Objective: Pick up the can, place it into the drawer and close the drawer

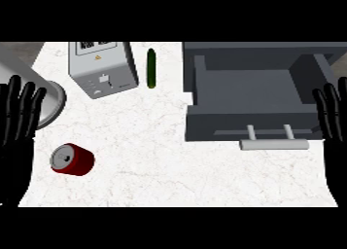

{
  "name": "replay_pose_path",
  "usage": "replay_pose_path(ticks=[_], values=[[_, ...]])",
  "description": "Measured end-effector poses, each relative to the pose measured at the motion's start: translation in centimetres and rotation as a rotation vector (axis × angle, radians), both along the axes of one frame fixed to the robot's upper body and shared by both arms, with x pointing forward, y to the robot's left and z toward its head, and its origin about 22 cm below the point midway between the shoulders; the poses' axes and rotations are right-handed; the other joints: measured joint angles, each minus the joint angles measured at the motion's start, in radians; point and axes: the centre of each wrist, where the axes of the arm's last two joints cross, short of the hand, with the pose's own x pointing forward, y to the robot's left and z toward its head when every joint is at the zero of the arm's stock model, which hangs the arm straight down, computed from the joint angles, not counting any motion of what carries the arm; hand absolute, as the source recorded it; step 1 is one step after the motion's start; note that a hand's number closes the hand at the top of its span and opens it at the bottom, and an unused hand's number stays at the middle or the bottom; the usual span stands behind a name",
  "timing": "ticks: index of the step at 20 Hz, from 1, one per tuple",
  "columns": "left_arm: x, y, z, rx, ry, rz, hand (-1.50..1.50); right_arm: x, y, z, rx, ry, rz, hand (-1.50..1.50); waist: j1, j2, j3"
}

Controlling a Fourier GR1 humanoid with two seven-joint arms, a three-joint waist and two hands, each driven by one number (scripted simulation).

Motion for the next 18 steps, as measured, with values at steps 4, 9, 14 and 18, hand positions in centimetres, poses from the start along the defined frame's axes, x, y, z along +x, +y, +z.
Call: replay_pose_path(ticks=[4, 9, 14, 18], values=[[-0.9, 2.9, 0.4, -0.007, 0.012, -0.087, -1.50, -0.1, -0.6, 0.3, 0.021, 0.009, -0.009, -1.50, 0.013, -0.008, -0.002], [-3.0, 7.2, -1.8, -0.038, 0.220, -0.099, -1.50, -0.3, -1.6, -0.8, 0.047, 0.154, -0.092, -1.50, 0.027, -0.009, -0.004], [-4.6, 11.5, -1.6, -0.059, 0.367, -0.066, -1.50, -0.7, -1.6, -1.1, 0.067, 0.266, -0.142, -1.50, 0.024, -0.012, -0.003], [-5.1, 13.9, -1.2, -0.075, 0.412, -0.052, -1.50, -0.5, -2.3, -1.9, 0.067, 0.297, -0.159, -1.50, 0.019, -0.012, -0.003]])
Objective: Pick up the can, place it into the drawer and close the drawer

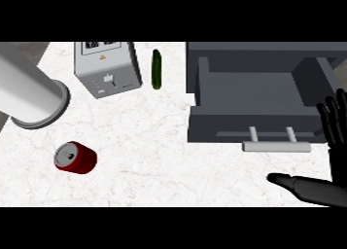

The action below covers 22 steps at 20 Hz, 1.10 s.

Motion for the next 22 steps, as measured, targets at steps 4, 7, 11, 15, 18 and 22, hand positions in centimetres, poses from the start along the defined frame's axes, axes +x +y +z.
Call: replay_pose_path(ticks=[4, 7, 11, 15, 18, 22], values=[[-0.2, 0.2, 0.6, -0.012, 0.009, -0.005, -1.50, -0.1, -1.3, -0.1, 0.006, 0.014, -0.006, -1.50, -0.003, 0.000, 0.000], [0.5, 0.4, 0.3, -0.010, 0.016, -0.008, -1.50, -0.4, -1.3, -0.1, -0.002, 0.010, -0.010, -1.50, -0.005, 0.000, 0.000], [1.3, 0.5, -0.4, -0.004, 0.047, -0.011, -1.50, -1.0, -1.8, -0.3, -0.002, 0.000, -0.008, -1.50, -0.007, 0.000, 0.000], [1.5, -0.4, -2.5, 0.000, 0.082, -0.019, -1.50, -1.0, -1.7, -0.6, -0.004, -0.004, -0.011, -1.50, -0.007, 0.000, 0.000], [1.6, -1.0, -4.1, 0.015, 0.104, -0.014, -1.50, -0.9, -2.4, -0.3, -0.004, -0.009, -0.016, -1.50, -0.007, 0.000, 0.000], [1.7, -1.7, -7.0, 0.028, 0.123, -0.004, -1.50, -1.8, -2.6, -0.4, -0.011, -0.017, -0.018, -1.50, -0.008, 0.000, 0.000]])
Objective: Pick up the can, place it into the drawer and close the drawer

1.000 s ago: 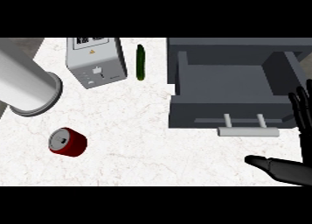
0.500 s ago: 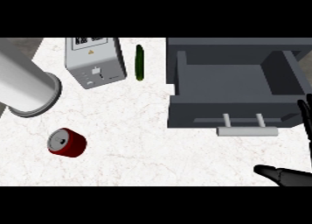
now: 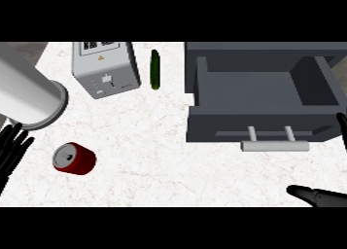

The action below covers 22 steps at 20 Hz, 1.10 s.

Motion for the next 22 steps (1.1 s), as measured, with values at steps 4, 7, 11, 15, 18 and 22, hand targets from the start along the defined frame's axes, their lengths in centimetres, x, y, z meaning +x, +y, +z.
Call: replay_pose_path(ticks=[4, 7, 11, 15, 18, 22], values=[[0.1, 0.0, -2.4, 0.016, 0.019, 0.013, -1.50, -0.6, -0.2, 0.4, -0.001, -0.001, -0.004, -1.50, 0.000, 0.000, 0.000], [-0.5, -0.2, -4.2, 0.027, 0.026, 0.037, -1.50, -0.9, -0.7, 0.7, -0.009, 0.003, -0.005, -1.50, 0.000, 0.000, 0.000], [0.3, -0.2, -6.8, 0.032, 0.037, 0.060, -1.50, -1.6, -0.8, 1.2, -0.006, 0.004, -0.005, -1.50, -0.002, 0.000, 0.000], [1.3, -0.2, -8.8, 0.030, 0.054, 0.082, -1.50, -1.8, -0.4, 1.8, -0.009, 0.007, -0.001, -1.50, -0.002, 0.000, 0.000], [1.3, 0.3, -10.3, 0.033, 0.067, 0.094, -1.50, -1.8, -1.3, 1.7, -0.011, 0.004, -0.005, -1.50, -0.002, 0.000, 0.000], [2.1, -0.1, -12.1, 0.028, 0.074, 0.103, -1.50, -2.0, -1.5, 2.2, -0.004, 0.000, -0.006, -1.50, -0.002, 0.000, 0.000]])
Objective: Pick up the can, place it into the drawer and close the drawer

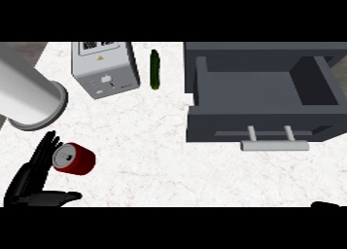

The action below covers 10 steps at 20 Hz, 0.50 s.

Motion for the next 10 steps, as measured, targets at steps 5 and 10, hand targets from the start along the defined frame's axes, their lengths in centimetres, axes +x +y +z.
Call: replay_pose_path(ticks=[5, 10], values=[[0.4, 1.0, -1.9, -0.009, 0.028, 0.011, -1.50, -0.3, 0.3, 0.7, -0.009, -0.001, -0.003, -1.50, 0.000, 0.000, 0.000], [1.4, 1.2, -3.5, -0.012, 0.042, 0.027, -1.50, -0.5, 0.2, 0.8, -0.012, -0.001, -0.003, -1.50, -0.001, 0.000, 0.000]])
